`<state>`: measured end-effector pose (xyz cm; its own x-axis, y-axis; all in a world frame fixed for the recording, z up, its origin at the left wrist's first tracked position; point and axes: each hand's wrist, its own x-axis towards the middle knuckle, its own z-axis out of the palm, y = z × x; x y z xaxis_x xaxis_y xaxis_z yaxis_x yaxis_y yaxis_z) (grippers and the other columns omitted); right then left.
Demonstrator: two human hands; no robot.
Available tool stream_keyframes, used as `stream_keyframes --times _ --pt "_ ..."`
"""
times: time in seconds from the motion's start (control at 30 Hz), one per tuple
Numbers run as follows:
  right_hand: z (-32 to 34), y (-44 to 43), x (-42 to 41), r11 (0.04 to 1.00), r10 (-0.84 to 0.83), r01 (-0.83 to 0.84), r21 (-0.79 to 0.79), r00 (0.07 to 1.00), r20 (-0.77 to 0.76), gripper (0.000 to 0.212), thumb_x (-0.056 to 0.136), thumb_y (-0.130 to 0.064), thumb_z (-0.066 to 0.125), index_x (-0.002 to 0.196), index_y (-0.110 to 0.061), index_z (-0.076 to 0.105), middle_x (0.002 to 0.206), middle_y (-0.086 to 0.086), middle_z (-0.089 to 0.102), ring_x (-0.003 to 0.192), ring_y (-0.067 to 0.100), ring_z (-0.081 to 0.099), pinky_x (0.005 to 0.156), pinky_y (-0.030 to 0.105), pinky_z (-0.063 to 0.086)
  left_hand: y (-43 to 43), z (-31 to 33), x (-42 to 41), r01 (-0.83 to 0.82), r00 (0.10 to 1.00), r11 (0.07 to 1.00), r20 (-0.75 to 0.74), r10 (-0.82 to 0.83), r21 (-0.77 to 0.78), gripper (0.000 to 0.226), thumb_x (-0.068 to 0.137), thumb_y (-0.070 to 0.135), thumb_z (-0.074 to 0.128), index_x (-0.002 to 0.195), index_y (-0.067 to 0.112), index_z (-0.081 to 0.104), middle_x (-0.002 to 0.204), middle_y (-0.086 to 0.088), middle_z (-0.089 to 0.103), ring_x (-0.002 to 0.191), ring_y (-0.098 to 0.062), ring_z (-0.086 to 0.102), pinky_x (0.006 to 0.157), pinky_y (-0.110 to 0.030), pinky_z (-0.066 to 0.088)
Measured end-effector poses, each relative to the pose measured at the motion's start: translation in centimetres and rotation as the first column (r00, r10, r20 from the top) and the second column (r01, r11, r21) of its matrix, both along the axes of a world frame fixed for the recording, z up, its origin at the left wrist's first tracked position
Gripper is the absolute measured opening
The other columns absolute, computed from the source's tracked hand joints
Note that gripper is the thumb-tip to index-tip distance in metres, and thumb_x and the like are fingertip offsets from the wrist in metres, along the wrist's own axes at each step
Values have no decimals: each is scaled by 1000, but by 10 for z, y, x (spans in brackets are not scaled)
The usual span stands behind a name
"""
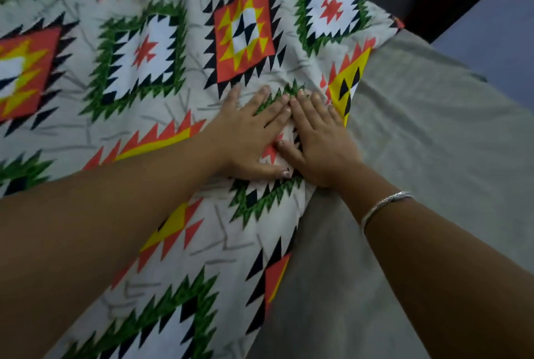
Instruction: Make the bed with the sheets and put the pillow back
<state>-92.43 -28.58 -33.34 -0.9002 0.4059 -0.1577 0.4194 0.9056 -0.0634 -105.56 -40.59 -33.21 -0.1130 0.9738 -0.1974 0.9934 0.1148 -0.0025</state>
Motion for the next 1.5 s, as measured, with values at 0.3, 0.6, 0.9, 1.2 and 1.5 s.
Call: stream_keyframes --times 0.3,0.6,0.9,1.2,1.5 --pt "-12 11 -5 981 -188 187 -46 982 -12 69 96 -54 20 152 -17 0 160 4 -5 146 27 -6 116 39 -2 28 -4 -21 28 999 1000 36 -29 10 62 90 64 8 148 43 0 158 8 -12 145 -14 -10 112 -60 -6" --pt "-5 7 -22 956 -289 291 -46 956 58 56 101 -42 23 152 -23 9 160 3 4 146 29 1 116 41 2 30 -8 -19 -11 999 1000 48 10 6 83 83 76 15 151 29 3 159 7 -5 146 -16 -8 109 -65 -3" --pt "18 -14 -67 815 -575 572 95 777 255 81 87 -50 37 151 -14 2 158 7 6 143 42 1 113 58 -2 20 -9 -61 123 989 990 75 -128 73 94 72 77 1 151 24 -3 159 5 -6 146 -18 -4 113 -57 0" --pt "17 -31 -203 911 -381 390 -134 920 91 65 96 -54 26 150 -33 -3 159 -4 -11 145 30 -12 113 57 -4 44 11 -224 161 986 987 -36 -160 28 71 94 54 26 151 24 -5 159 2 -8 146 -24 -3 111 -62 7" --pt "15 29 -254 893 -450 449 32 893 31 70 96 -50 28 152 -22 -4 159 7 -11 145 32 -12 114 55 -3 109 18 -266 252 968 964 -14 -252 84 74 94 42 37 151 22 -5 159 1 -9 146 -23 -6 112 -61 3"
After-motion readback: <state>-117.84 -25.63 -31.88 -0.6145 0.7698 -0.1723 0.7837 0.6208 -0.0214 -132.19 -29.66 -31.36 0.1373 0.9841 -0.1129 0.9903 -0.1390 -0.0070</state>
